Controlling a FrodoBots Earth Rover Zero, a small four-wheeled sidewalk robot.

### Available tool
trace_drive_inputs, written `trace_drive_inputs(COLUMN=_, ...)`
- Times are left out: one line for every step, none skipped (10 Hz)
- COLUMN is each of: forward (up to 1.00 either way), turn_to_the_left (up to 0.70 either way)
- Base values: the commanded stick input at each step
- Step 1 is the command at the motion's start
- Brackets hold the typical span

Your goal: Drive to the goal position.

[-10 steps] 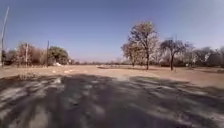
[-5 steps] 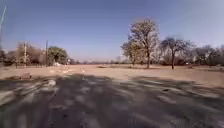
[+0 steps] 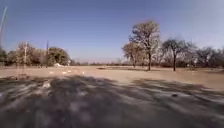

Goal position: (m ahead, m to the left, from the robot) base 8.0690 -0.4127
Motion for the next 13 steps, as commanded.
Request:
trace_drive_inputs(forward=0.7, turn_to_the_left=0.0)
trace_drive_inputs(forward=0.7, turn_to_the_left=0.0)
trace_drive_inputs(forward=0.7, turn_to_the_left=0.0)
trace_drive_inputs(forward=0.7, turn_to_the_left=0.0)
trace_drive_inputs(forward=0.7, turn_to_the_left=0.0)
trace_drive_inputs(forward=0.7, turn_to_the_left=0.0)
trace_drive_inputs(forward=0.7, turn_to_the_left=0.0)
trace_drive_inputs(forward=0.7, turn_to_the_left=0.0)
trace_drive_inputs(forward=0.7, turn_to_the_left=0.0)
trace_drive_inputs(forward=0.7, turn_to_the_left=0.0)
trace_drive_inputs(forward=0.7, turn_to_the_left=0.0)
trace_drive_inputs(forward=0.7, turn_to_the_left=0.0)
trace_drive_inputs(forward=0.7, turn_to_the_left=0.0)
